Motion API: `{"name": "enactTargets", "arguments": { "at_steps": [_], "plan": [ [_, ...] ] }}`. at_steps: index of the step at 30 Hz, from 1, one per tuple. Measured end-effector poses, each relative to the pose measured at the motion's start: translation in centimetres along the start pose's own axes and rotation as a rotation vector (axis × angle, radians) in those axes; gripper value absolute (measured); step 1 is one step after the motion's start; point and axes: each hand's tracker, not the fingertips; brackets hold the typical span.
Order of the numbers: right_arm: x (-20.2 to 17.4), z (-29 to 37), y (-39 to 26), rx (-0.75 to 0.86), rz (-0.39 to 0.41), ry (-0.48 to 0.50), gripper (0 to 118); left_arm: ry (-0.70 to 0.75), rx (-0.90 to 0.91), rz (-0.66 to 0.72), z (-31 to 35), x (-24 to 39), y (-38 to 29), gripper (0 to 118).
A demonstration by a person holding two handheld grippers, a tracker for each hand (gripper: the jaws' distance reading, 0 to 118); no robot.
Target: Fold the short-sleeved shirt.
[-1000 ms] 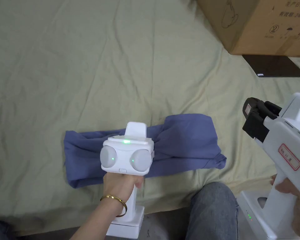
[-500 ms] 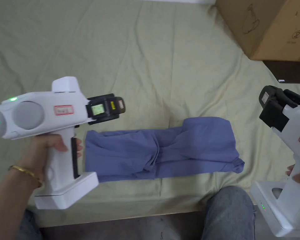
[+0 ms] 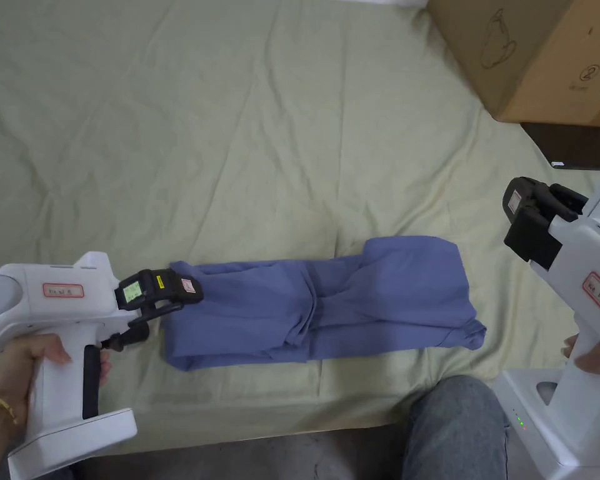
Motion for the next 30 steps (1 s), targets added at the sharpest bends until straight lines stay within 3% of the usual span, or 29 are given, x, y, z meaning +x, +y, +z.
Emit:
{"name": "enactTargets", "arguments": {
  "at_steps": [4,6,7,10,15,17,21,25,28,30],
  "plan": [
    [0.3,0.0,-0.1,-0.012,0.0,-0.016,0,-0.073,0.008,0.015,-1.0,2.3,-1.1,113],
    [0.4,-0.1,-0.3,-0.02,-0.003,-0.02,0,-0.109,-0.007,0.027,-1.4,4.7,-2.4,104],
    [0.4,-0.1,-0.4,-0.024,-0.003,-0.021,0,-0.112,0.005,0.041,-0.6,4.5,-2.1,81],
    [0.3,0.0,-0.6,-0.032,0.001,-0.021,0,0.056,0.004,-0.015,-0.8,3.8,-2.7,20],
    [0.3,-0.3,-0.9,-0.041,0.006,-0.017,0,0.096,0.029,0.027,-1.7,4.9,-2.0,12],
    [0.2,-0.4,-1.0,-0.041,-0.007,-0.01,0,0.118,0.041,0.0,0.6,7.4,-2.6,10],
    [-0.1,-0.4,-1.0,-0.038,-0.007,0.002,0,0.213,0.067,-0.048,2.8,5.7,0.3,9],
    [-0.4,-0.5,-1.0,-0.038,-0.008,0.02,0,0.358,0.093,-0.039,7.3,3.8,2.5,9],
    [-0.8,-0.5,-1.1,-0.035,-0.012,0.033,0,0.554,0.154,-0.133,11.5,1.8,5.2,9],
    [-1.0,-0.6,-1.1,-0.039,-0.008,0.043,0,0.687,0.18,-0.193,13.2,5.3,2.9,9]
  ]
}}
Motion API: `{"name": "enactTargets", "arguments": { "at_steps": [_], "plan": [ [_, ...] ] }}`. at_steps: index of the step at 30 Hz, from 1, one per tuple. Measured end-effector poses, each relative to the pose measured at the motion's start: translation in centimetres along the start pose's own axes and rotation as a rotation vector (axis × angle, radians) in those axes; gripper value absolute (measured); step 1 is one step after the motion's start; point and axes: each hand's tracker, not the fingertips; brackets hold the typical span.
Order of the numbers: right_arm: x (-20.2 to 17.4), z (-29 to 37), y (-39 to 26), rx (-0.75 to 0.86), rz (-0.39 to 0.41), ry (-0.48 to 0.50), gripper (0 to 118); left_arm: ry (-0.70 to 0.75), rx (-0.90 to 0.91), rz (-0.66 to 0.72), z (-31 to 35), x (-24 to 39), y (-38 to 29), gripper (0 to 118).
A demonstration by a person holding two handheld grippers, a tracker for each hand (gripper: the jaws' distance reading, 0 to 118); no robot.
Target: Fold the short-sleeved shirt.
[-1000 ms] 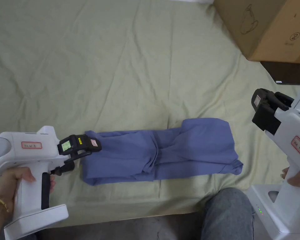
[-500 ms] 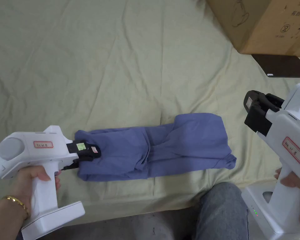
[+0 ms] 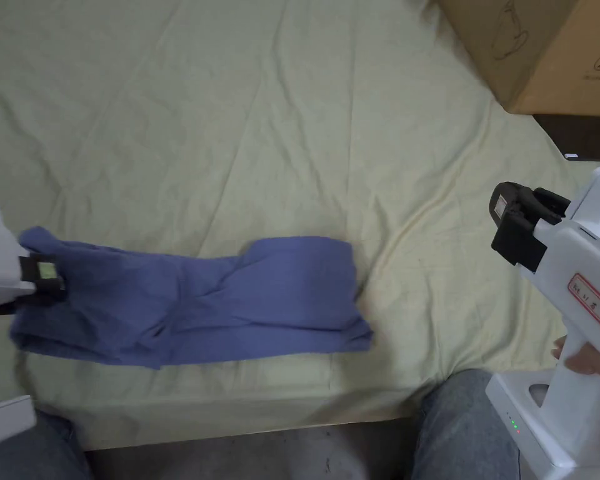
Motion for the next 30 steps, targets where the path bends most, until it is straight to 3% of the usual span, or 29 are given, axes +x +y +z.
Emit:
{"name": "enactTargets", "arguments": {
  "at_steps": [2,3,8,18,20,23,30],
  "plan": [
    [-0.2,0.0,0.0,0.002,0.006,0.006,0,0.091,0.054,-0.024,1.4,-0.9,0.8,9],
    [-0.3,0.0,0.1,0.005,0.005,0.009,0,0.116,0.074,-0.032,3.6,1.6,-0.8,9],
    [-0.6,0.0,0.4,0.022,-0.006,0.016,0,0.061,0.137,-0.045,6.0,6.0,-1.7,9],
    [0.1,1.4,0.3,0.043,-0.015,0.004,0,0.003,0.111,-0.362,2.9,20.3,-4.7,10],
    [0.7,1.8,0.0,0.039,-0.025,-0.009,0,-0.008,0.059,-0.392,0.7,22.7,-5.4,22],
    [1.5,2.4,-0.4,0.035,-0.04,-0.031,0,-0.086,-0.013,-0.377,-1.1,25.2,-6.5,55],
    [3.1,3.4,-0.9,0.026,-0.055,-0.081,0,-0.34,-0.094,-0.31,-3.2,27.8,-6.1,59]
  ]
}}
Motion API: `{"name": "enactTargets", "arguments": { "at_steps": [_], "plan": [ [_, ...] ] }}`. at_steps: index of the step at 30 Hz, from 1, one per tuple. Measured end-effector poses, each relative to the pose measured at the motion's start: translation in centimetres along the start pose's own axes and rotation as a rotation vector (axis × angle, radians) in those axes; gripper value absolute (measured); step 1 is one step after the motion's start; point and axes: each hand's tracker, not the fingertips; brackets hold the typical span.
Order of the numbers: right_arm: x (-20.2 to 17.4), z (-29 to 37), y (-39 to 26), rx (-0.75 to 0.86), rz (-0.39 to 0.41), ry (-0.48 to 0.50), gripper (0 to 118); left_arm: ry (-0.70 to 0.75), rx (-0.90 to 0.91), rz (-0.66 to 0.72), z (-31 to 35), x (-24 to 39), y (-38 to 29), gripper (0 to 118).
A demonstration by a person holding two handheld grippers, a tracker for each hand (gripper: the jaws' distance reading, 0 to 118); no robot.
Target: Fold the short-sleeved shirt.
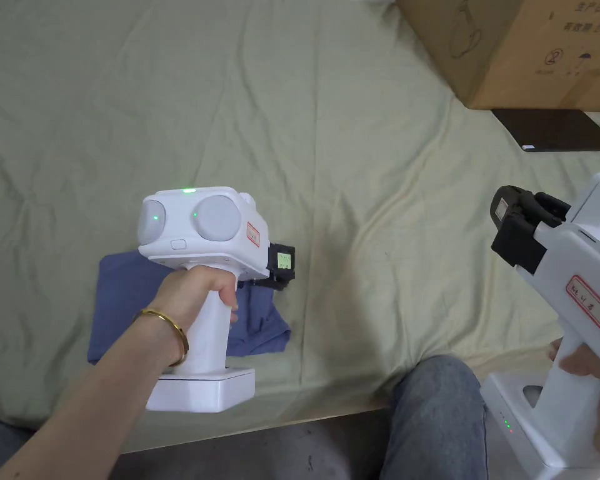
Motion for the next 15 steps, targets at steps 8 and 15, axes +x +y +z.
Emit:
{"name": "enactTargets", "arguments": {
  "at_steps": [8,15],
  "plan": [
    [0.1,-0.3,-0.1,0.007,-0.021,0.003,0,0.15,0.395,0.004,3.8,-3.0,0.4,3],
    [-1.2,-1.4,-0.4,-0.011,-0.008,0.038,0,0.197,0.35,-0.051,-0.4,-3.7,-4.6,0]
  ]
}}
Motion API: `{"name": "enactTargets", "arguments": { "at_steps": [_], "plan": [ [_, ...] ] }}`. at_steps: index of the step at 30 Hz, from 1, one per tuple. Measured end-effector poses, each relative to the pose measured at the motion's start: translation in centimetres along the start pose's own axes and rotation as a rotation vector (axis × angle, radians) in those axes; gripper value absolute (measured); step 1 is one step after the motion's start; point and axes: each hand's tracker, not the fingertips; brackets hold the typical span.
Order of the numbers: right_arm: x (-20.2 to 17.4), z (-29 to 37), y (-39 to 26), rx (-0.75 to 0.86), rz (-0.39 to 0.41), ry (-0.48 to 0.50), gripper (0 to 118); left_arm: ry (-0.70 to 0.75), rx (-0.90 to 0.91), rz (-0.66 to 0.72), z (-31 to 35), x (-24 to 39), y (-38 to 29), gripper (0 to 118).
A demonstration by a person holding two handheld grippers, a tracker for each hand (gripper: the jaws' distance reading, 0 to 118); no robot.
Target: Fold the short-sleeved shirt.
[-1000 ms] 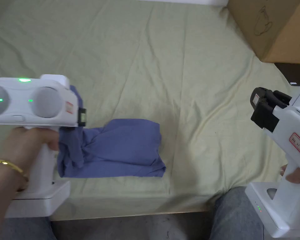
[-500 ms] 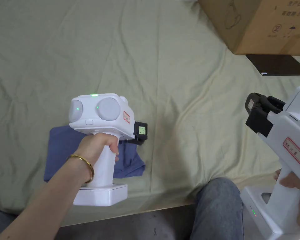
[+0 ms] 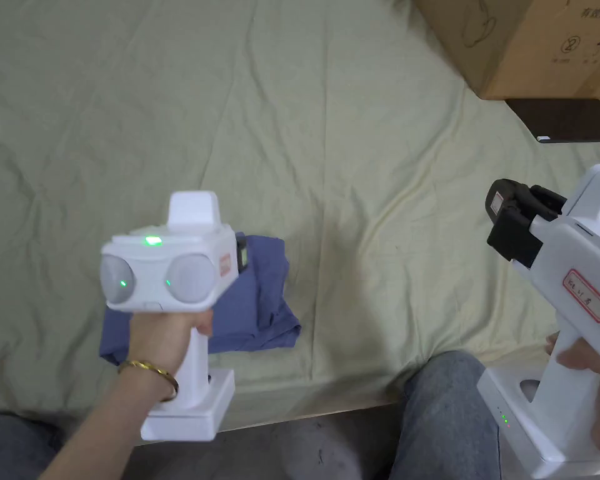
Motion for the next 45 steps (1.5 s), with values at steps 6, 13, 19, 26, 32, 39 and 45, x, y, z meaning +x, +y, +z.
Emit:
{"name": "enactTargets", "arguments": {
  "at_steps": [6,13,19,26,32,39,45],
  "plan": [
    [-1.0,-0.4,0.0,-0.01,0.018,0.018,0,0.002,-0.147,-0.073,-3.1,2.6,-4.4,0],
    [-2.1,-0.5,0.0,-0.019,0.04,0.039,0,0.006,-0.156,-0.075,-3.6,2.7,-4.1,0],
    [-3.6,-1.1,0.8,-0.002,0.059,0.073,0,-0.051,0.094,-0.065,3.4,0.5,0.2,0],
    [-8.9,-3.4,1.6,0.046,0.075,0.176,0,0.162,0.376,0.056,10.7,-6.4,2.2,0],
    [-15.7,-8.7,-2.3,-0.051,0.086,0.315,0,0.288,0.437,0.071,13.8,-10.2,1.0,0],
    [-21.6,-14.3,-10.6,-0.298,0.227,0.348,0,0.333,0.448,0.051,15.4,-10.6,-0.2,0],
    [-21.6,-16.5,-15.6,-0.486,0.202,0.295,0,0.318,0.431,0.057,15.1,-10.9,-0.5,0]
  ]
}}
